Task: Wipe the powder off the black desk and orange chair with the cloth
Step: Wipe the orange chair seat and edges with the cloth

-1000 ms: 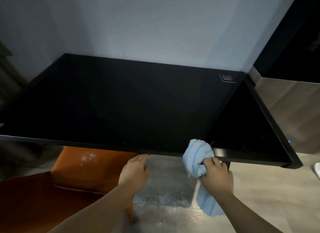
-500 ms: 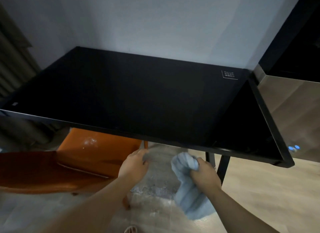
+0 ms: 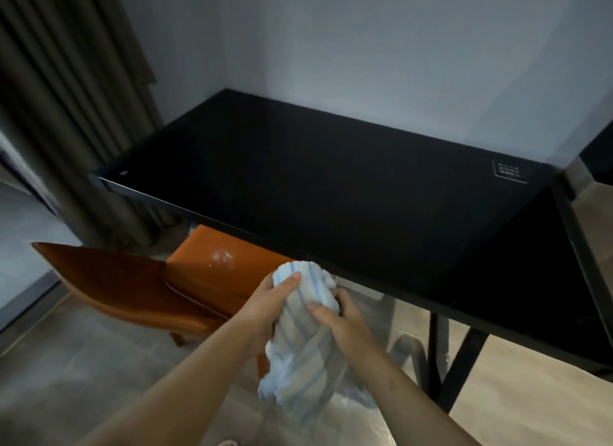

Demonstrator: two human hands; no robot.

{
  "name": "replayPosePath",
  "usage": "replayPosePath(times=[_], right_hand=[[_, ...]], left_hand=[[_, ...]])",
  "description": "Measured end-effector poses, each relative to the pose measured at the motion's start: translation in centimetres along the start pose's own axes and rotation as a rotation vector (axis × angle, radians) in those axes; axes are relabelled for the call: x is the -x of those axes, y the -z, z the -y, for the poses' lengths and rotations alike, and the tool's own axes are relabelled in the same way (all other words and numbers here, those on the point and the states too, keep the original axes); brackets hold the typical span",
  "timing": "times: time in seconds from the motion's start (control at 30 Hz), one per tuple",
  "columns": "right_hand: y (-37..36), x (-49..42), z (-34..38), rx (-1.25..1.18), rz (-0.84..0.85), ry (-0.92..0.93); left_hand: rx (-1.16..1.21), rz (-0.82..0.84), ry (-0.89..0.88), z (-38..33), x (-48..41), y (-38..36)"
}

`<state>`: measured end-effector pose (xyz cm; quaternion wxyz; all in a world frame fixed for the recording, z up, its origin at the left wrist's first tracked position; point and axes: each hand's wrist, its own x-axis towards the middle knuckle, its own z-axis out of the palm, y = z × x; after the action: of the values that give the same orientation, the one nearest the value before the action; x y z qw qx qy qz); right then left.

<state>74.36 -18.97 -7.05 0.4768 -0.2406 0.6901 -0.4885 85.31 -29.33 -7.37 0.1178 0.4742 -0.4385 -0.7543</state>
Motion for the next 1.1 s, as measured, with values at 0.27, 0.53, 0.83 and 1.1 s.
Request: replayPosePath(times=[0.27,0.53,0.83,1.1], right_hand=[[-7.8,-2.2,2.6,0.151,-0.008,0.325],[-18.9,-2.7,4.5,0.581,-0.399,0.394],[-27.1,-2.6,2.2,1.395,-0.192,0.138],[-28.9,-4.9,2.0,1.685,-0.141,0.098]], left_hand=[[-0.099,-0.023,-0.198,-3.1,1.5,7.2],[-0.789,-0.13,-0.43,-4.7,1.3,21.1],[-1.584,-0.024,-0.577,-1.0,1.5,32.0],[-1.92,0.019,-0.589,-1.9,-0.7,31.9]])
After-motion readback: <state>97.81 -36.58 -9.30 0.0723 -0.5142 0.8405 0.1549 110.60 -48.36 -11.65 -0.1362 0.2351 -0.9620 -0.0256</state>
